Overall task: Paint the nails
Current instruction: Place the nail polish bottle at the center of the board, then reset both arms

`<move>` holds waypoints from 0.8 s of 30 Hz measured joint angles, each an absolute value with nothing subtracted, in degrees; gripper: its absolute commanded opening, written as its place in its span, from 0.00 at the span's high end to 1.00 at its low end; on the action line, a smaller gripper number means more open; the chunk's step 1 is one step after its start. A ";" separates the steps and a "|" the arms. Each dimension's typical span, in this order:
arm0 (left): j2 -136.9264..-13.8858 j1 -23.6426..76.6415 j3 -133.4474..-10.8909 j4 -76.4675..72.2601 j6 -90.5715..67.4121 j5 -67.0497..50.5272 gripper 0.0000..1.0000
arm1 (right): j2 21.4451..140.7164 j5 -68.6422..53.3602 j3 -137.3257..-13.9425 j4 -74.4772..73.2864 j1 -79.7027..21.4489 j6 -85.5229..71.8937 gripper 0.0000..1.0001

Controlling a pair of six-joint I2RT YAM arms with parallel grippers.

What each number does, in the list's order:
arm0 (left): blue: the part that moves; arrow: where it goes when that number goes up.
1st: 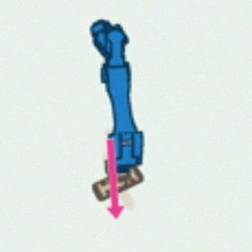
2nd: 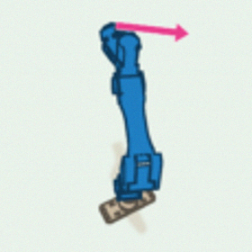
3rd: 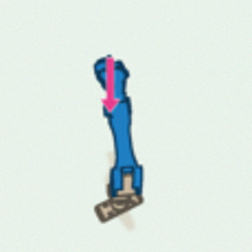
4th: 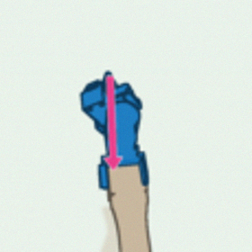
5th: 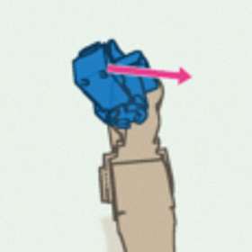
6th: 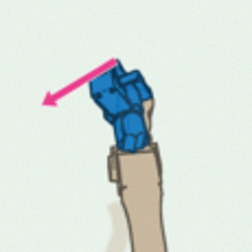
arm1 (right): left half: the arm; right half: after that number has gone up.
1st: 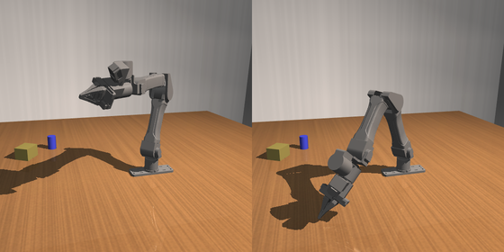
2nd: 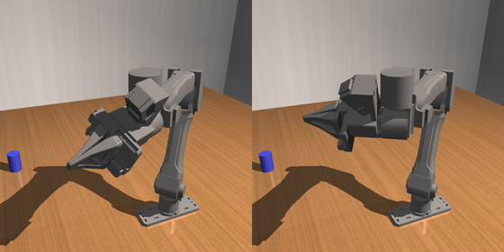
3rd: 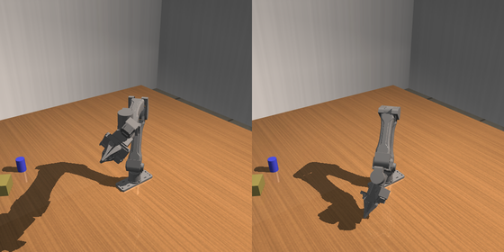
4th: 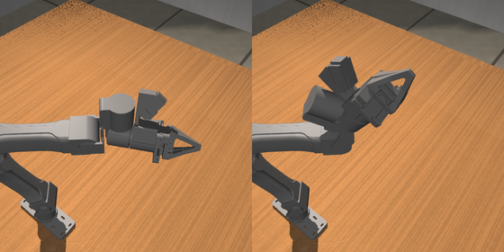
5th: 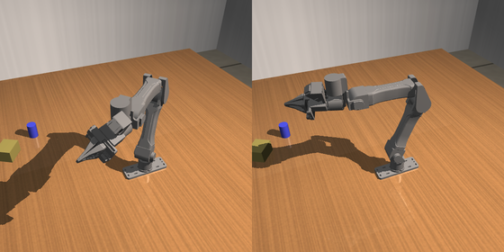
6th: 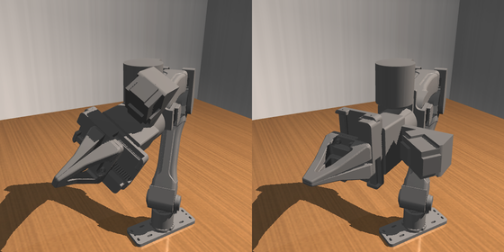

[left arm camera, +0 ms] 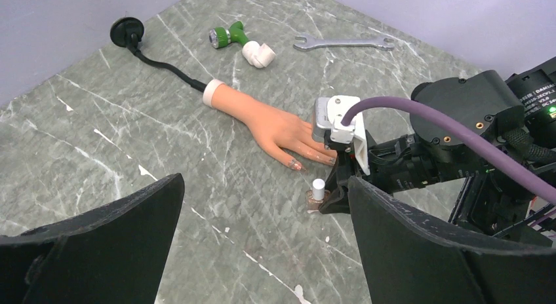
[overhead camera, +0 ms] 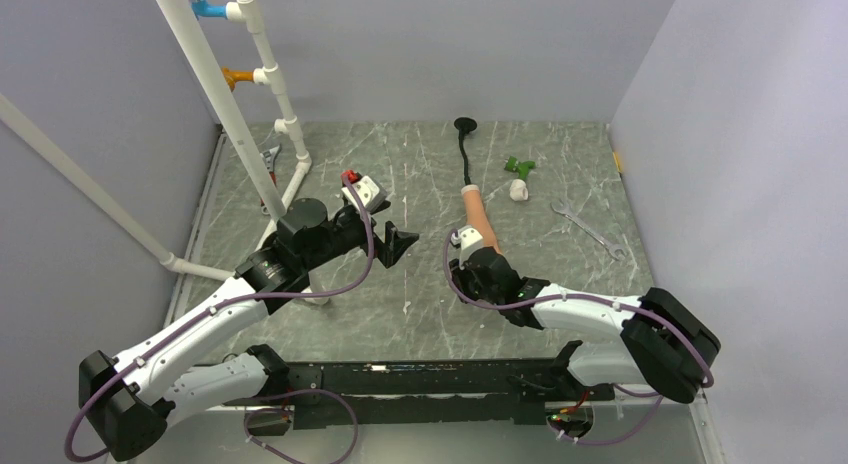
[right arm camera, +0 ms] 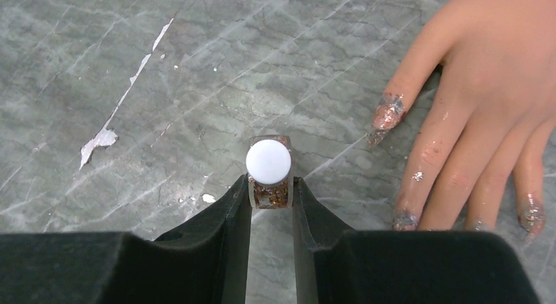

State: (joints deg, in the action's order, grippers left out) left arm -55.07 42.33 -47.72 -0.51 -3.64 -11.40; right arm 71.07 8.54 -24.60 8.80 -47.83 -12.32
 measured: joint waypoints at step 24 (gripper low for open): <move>-56.36 43.40 -47.88 0.69 -2.35 -9.93 0.01 | 74.39 8.01 -23.59 12.53 -47.99 -19.57 0.23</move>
